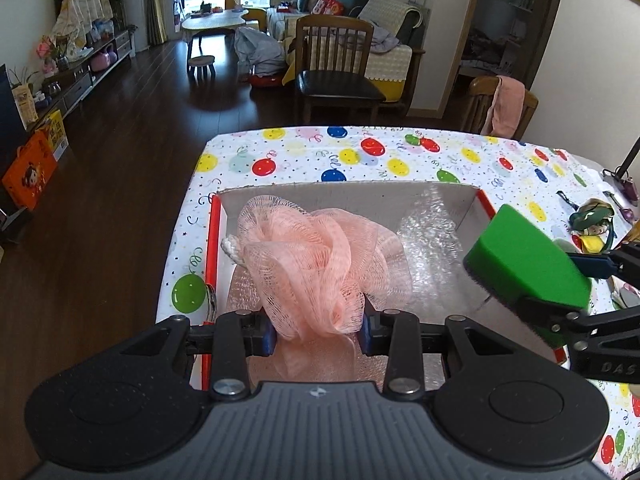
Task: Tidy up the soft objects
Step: 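Carry the pink puff and green sponge over the red box with both grippers, then open both grippers to drop the puff and sponge into the box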
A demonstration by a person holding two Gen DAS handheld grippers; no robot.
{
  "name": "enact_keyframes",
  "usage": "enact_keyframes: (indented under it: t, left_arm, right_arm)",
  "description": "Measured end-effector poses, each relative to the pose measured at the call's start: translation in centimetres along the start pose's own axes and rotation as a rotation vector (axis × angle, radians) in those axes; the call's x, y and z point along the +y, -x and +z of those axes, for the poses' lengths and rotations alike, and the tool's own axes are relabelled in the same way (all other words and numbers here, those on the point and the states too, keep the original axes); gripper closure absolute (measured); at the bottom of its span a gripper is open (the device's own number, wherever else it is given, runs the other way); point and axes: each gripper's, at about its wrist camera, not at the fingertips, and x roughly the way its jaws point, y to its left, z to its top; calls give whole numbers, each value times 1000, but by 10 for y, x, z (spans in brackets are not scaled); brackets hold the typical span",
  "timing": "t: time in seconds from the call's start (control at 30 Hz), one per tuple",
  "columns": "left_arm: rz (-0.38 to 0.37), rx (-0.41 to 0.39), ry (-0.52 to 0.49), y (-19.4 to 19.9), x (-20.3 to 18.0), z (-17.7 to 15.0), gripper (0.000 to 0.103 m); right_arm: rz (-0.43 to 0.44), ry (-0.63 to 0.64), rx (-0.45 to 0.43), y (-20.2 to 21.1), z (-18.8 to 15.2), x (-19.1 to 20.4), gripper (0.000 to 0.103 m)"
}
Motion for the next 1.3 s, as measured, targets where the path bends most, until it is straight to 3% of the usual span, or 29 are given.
enact_keyframes:
  t: [0.4,0.7,0.8,0.97,1.3]
  left_arm:
    - [-15,41,-51,-29,0,3,66]
    - [-34,74,-77,-42,-3,0,65]
    - [-49,91,-74,-45,-4,-2,61]
    - [-54,100,-82,-46,-4,-6,43]
    - [-56,102,-90,-42,-5,-11,34]
  right_arm:
    - [-26,139,63,-30,-3,38,34]
    - [-46,166,106,-44,-9,43,33]
    - [-42,164,117,-45,-11,44,32]
    - [-33,150,127,-48,-12,43,30]
    - [-13,144,125,-47,-13,39,25]
